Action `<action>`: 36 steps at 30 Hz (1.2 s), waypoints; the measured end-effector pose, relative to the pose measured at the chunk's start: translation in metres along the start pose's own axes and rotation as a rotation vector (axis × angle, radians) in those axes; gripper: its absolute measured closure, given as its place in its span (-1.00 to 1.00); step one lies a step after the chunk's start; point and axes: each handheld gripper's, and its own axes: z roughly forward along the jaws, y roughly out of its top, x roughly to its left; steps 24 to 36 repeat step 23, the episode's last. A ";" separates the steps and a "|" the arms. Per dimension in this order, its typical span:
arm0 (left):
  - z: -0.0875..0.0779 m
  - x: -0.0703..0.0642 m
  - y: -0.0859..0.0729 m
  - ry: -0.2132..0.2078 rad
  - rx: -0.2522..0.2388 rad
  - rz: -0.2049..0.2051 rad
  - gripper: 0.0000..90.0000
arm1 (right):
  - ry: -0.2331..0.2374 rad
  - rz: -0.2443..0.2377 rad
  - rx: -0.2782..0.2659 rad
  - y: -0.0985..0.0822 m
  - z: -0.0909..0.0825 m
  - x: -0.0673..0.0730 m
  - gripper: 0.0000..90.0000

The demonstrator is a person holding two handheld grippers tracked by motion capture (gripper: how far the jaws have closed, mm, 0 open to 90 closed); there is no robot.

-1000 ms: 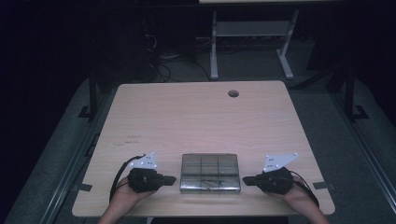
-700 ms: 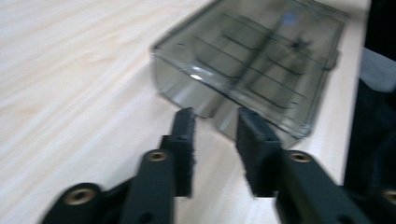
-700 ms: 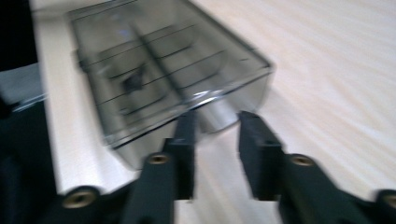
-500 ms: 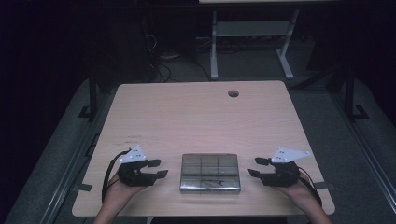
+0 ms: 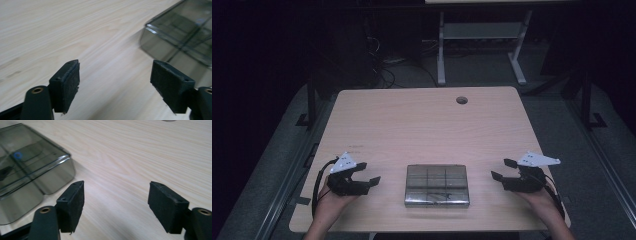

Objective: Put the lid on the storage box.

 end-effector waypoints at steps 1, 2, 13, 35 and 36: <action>-0.001 0.002 -0.001 0.006 -0.005 0.003 -0.52 | -0.010 0.008 0.001 -0.001 -0.001 -0.003 -0.38; -0.001 0.003 -0.001 0.013 -0.007 -0.008 -0.53 | -0.019 0.020 -0.002 -0.001 -0.001 -0.005 -0.39; 0.000 0.018 -0.010 0.082 -0.044 -0.002 -0.68 | -0.076 0.077 0.007 -0.008 0.001 -0.020 -0.55; 0.001 0.018 -0.011 0.075 -0.036 -0.005 -0.68 | -0.077 0.074 0.000 -0.007 0.001 -0.018 -0.56; 0.001 0.018 -0.011 0.075 -0.036 -0.005 -0.68 | -0.077 0.074 0.000 -0.007 0.001 -0.018 -0.56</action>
